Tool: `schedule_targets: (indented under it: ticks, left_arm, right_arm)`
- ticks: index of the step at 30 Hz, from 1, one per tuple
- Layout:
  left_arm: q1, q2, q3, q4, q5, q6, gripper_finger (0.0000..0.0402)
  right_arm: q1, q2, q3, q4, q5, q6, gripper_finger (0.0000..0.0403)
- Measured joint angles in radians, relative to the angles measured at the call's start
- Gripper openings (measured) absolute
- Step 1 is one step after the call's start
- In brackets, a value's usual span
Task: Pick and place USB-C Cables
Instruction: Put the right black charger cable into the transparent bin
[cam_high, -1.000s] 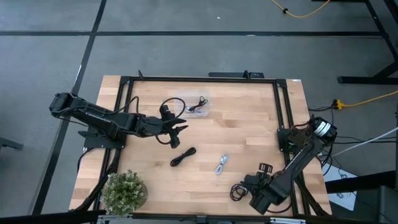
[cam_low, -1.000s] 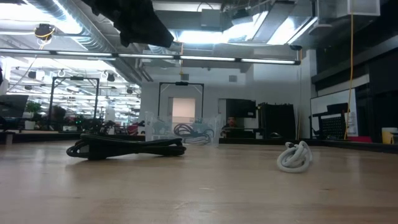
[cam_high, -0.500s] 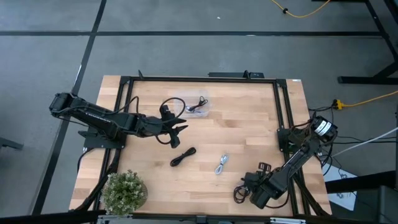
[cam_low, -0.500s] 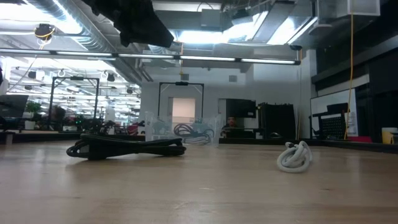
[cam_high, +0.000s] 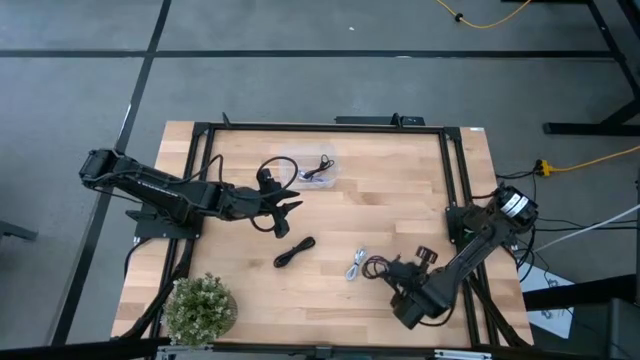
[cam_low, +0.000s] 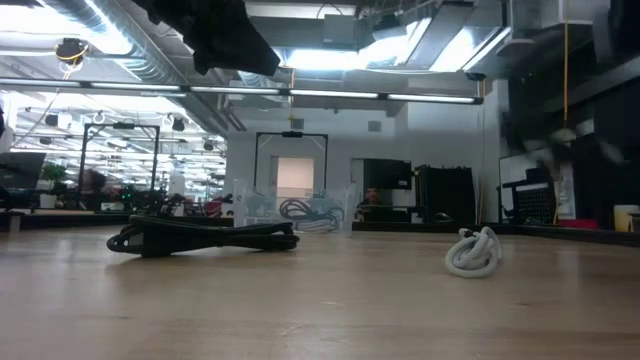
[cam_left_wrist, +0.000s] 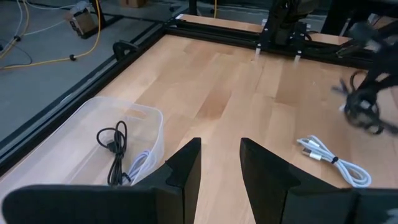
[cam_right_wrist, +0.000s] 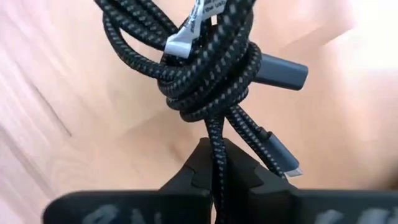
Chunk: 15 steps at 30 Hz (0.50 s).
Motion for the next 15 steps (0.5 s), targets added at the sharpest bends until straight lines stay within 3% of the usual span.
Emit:
schedule_targets:
  ticks: [6, 11, 15]
  left_arm:
    - [0.000, 0.000, 0.000, 0.000, 0.005, 0.000, 0.0105]
    - [-0.004, 0.000, 0.001, -0.004, 0.009, -0.026, 0.0105]
    - [-0.015, 0.000, 0.001, -0.018, 0.043, -0.026, 0.0105]
  right_arm:
    - [-0.038, -0.003, 0.213, -0.419, 0.436, 0.077, 0.0012]
    - [-0.149, -0.046, 0.265, -0.414, 0.768, 0.035, 0.0012]
    - [-0.318, -0.082, 0.268, -0.409, 0.850, -0.082, 0.0012]
